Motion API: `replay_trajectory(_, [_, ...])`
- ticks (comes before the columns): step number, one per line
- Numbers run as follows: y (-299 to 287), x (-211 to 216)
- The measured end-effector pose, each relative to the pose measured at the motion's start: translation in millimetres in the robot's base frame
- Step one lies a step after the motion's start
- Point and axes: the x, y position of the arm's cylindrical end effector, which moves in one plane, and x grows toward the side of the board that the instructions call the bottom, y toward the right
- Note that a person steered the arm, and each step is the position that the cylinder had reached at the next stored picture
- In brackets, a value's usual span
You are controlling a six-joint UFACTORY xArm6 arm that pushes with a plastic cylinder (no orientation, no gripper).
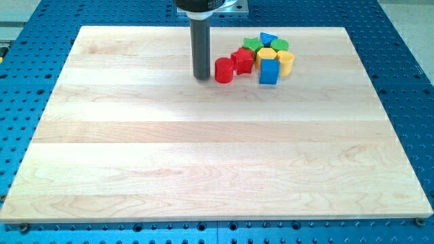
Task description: Push the red circle into the group of blocks
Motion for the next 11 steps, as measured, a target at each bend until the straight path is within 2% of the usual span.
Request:
replay_trajectory(1, [3,-17])
replay_trajectory(3, [48,5])
replay_trajectory(4, [17,25])
replay_trajectory(5, [-4,62])
replay_trajectory(7, [54,62])
replay_trajectory(8, [65,55])
replay_trajectory(9, [45,65])
replay_trajectory(11, [82,35])
